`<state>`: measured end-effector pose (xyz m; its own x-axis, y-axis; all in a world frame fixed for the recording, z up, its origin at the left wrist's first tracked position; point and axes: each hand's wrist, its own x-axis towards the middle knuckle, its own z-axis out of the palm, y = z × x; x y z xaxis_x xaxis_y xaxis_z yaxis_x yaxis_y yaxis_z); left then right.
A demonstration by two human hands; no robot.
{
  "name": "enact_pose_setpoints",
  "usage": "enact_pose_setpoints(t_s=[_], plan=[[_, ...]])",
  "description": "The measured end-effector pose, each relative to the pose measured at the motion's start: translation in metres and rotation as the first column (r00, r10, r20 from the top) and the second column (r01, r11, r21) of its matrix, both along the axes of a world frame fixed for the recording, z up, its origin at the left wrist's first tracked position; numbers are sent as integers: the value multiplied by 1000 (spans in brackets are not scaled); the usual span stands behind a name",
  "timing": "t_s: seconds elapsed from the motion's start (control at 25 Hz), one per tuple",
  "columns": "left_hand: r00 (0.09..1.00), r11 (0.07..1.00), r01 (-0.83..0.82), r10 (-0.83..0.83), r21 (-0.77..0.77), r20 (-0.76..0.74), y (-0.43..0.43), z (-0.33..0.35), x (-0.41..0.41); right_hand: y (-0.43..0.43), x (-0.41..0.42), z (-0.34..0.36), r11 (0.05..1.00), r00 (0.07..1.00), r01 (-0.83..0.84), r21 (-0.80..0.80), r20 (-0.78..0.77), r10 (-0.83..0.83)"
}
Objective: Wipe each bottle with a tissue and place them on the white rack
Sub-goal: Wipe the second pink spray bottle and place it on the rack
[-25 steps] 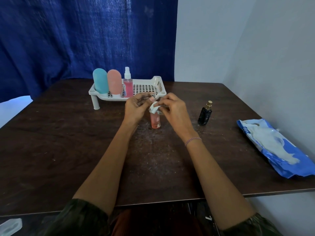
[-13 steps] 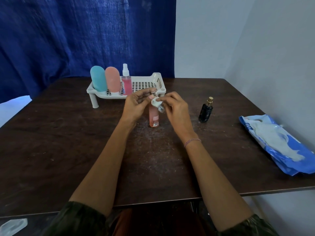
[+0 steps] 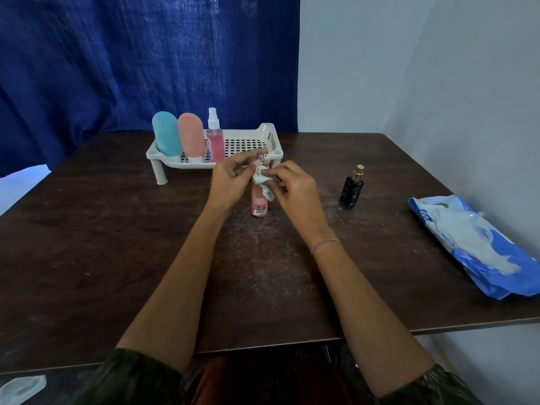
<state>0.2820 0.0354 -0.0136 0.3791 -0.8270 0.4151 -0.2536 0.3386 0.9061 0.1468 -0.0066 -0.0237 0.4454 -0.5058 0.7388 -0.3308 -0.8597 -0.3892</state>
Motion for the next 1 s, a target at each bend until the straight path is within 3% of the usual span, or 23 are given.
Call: enact_pose_setpoints(t_s=[0.2, 0.52, 0.64, 1.0], plan=[[991, 997, -80, 81, 14, -105, -2, -1, 4, 0, 2, -8, 999, 988, -50, 9, -144, 51], [977, 984, -171, 175, 44, -121, -3, -3, 11, 0, 1, -10, 983, 953, -111, 147, -264, 147], [968, 979, -194, 200, 59, -153, -4, -6, 16, 0, 1, -10, 975, 955, -93, 202, -258, 144], [966, 976, -201, 211, 77, -151, -7, -6, 18, 7, 11, -10, 987, 994, -42, 152, -98, 57]])
